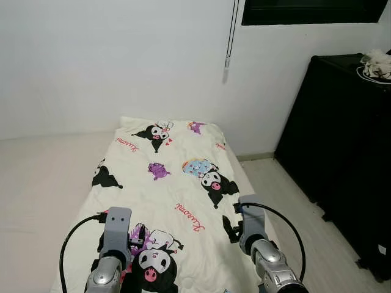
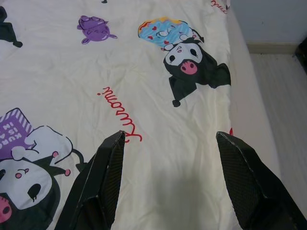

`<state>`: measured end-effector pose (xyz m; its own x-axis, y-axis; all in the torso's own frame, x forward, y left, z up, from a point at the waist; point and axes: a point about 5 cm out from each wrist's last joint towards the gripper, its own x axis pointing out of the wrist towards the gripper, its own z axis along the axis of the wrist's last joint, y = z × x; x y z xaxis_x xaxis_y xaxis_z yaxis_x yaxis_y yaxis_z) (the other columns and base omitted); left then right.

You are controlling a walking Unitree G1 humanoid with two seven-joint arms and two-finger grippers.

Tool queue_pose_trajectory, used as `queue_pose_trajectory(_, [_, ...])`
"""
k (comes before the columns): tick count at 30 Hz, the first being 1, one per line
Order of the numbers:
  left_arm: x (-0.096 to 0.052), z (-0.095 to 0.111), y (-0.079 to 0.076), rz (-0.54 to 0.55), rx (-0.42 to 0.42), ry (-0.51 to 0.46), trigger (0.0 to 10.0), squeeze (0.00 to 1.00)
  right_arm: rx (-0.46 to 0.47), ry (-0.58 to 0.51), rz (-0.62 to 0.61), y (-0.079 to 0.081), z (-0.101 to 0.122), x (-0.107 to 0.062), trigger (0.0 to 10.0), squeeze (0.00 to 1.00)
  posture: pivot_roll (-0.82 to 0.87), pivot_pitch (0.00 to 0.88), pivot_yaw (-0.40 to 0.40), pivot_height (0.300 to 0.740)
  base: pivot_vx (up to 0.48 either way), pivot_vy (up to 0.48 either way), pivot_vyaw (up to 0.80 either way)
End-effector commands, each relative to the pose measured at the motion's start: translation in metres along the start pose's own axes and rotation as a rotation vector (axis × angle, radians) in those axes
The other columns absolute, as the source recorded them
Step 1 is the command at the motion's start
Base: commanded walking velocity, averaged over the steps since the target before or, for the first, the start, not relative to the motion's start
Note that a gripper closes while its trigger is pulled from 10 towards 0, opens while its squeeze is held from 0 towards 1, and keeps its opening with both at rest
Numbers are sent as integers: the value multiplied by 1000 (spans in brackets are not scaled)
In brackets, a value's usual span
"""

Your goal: Clean up the room

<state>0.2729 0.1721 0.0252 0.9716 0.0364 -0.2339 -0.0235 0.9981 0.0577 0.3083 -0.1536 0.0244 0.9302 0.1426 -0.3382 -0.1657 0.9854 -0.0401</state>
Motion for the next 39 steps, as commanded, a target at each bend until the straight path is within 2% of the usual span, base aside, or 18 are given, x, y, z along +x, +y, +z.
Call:
queue_pose_trajectory(1, [0, 3, 2, -1, -9, -18, 10000, 0, 4, 9, 9, 2, -3, -1, 10000, 0, -8, 72, -65, 740, 0, 0, 0])
queue_pose_trajectory(21, [-1, 6, -1, -17, -40, -40, 10000, 0, 0, 3, 20, 2, -2, -1, 10000, 0, -7, 68, -72, 740, 0, 404, 0])
queue_pose_trajectory(25, [-2, 7, 0, -18, -36, -49, 10000, 0, 0, 3, 21, 2, -2, -1, 10000, 0, -6, 66, -73, 740, 0, 0, 0])
queue_pose_trajectory(35, [-5, 8, 2, 0, -39, -60, 10000, 0, 1, 4, 32, 6, -3, 0, 10000, 0, 3, 61, -75, 740, 0, -459, 0])
queue_pose_trajectory(39, [-6, 6, 2, 10, -43, -52, 10000, 0, 3, 6, 32, 6, -3, -1, 10000, 0, 2, 57, -73, 740, 0, 0, 0])
